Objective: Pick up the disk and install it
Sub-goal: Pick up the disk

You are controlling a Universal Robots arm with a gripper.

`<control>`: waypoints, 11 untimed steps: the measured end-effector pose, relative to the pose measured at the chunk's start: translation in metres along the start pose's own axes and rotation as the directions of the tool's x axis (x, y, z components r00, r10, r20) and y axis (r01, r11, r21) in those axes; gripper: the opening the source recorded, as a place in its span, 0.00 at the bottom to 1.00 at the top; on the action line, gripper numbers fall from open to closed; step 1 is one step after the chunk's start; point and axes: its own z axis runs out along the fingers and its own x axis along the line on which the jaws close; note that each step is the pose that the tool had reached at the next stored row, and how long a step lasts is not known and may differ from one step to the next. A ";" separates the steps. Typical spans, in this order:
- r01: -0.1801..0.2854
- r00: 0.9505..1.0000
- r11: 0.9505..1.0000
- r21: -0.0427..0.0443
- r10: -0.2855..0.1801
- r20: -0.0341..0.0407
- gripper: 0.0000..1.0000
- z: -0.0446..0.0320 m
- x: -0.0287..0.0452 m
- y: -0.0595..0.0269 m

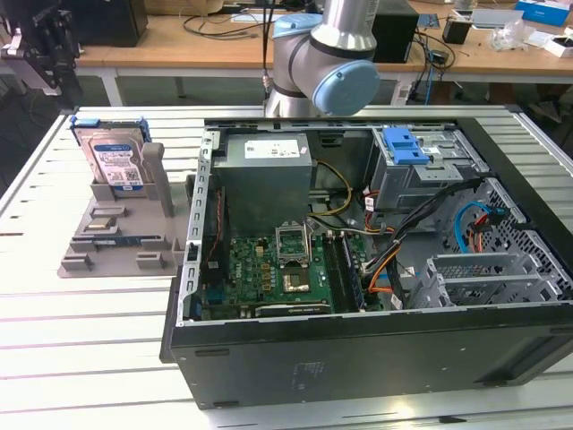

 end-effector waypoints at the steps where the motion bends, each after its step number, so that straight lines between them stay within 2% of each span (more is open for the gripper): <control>1: 0.000 1.000 1.000 0.000 0.000 0.000 0.42 0.0000 -0.0002 0.0000; 7: -0.005 1.000 1.000 0.000 0.005 0.000 0.42 0.0011 -0.0019 0.0001; 11: -0.009 1.000 1.000 0.000 0.009 0.000 0.42 0.0029 -0.0063 0.0003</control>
